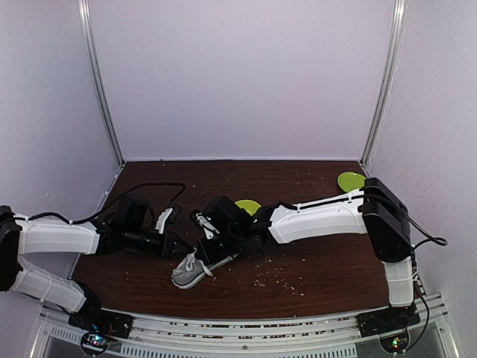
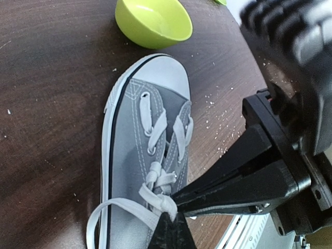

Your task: Tie the shoes

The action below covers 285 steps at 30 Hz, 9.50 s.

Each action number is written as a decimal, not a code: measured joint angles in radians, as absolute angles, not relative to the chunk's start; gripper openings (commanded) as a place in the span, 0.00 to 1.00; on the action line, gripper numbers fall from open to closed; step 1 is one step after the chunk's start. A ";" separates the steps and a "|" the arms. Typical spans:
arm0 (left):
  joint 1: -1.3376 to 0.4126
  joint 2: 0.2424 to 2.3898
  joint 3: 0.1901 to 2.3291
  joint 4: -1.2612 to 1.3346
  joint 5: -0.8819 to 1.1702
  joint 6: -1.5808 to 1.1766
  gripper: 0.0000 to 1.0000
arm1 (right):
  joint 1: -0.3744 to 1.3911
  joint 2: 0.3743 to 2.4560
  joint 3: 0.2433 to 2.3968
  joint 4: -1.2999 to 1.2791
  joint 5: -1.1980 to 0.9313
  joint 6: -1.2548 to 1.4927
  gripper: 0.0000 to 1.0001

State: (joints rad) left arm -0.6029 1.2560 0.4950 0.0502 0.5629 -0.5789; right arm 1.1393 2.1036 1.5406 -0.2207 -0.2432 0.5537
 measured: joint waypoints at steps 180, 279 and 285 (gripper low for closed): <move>-0.577 1.251 0.430 0.142 0.521 -0.781 0.00 | 1.343 2.250 1.858 -0.478 0.241 0.277 0.04; -0.457 1.408 0.442 0.106 0.503 -0.617 0.00 | 1.210 1.825 1.103 -0.058 -0.120 0.469 0.00; -0.450 1.408 0.442 0.140 0.553 -0.594 0.00 | 1.208 1.852 1.114 -0.081 -0.158 0.469 0.12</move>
State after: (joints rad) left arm -0.4503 1.4082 0.4416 0.1402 0.5533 -0.5938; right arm 1.2083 1.8519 1.1145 -0.0811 -0.1577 0.4686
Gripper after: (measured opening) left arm 0.007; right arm 0.008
